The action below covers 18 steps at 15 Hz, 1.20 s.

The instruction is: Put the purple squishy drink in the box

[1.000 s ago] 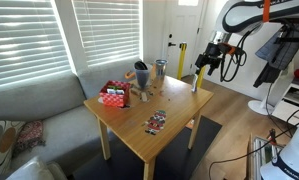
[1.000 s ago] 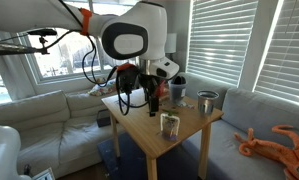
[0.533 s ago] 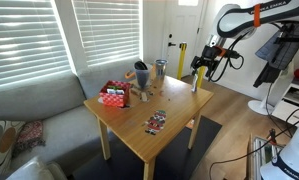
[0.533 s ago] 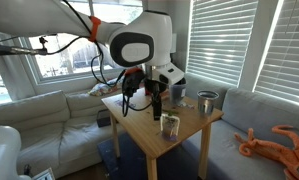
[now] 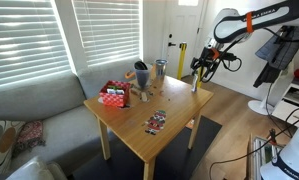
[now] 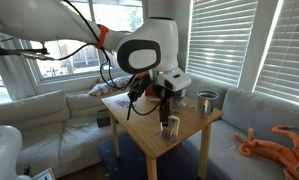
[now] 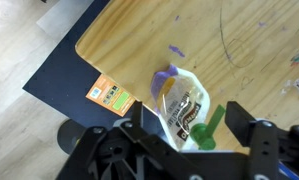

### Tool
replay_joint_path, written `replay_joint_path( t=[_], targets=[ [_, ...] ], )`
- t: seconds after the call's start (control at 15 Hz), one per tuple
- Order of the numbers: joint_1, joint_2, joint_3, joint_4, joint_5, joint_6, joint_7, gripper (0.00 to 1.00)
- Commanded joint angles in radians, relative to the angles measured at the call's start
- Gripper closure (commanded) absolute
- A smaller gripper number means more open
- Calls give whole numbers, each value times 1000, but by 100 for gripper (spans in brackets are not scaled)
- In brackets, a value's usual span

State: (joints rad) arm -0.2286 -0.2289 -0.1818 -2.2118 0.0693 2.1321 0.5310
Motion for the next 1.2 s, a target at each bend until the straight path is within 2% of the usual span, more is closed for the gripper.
replay_joint_path(
  t=[0.0,0.47,0.53,0.6,0.73,1.0,1.07,1.13],
  targets=[
    [-15,24,20,22,-28,39,62,46],
    [-9,30,26,21,-41,58,83,95],
    [-9,24,28,20,-50,55,83,99],
    [-8,19,32,20,-60,47,82,97],
    [19,-13,41,23,-44,21,-8,95],
    [77,-136,116,70,-60,-83,-100,95],
    [53,-61,96,57,-42,-22,-66,79],
    [66,-91,114,70,-42,-49,-72,79]
  ],
)
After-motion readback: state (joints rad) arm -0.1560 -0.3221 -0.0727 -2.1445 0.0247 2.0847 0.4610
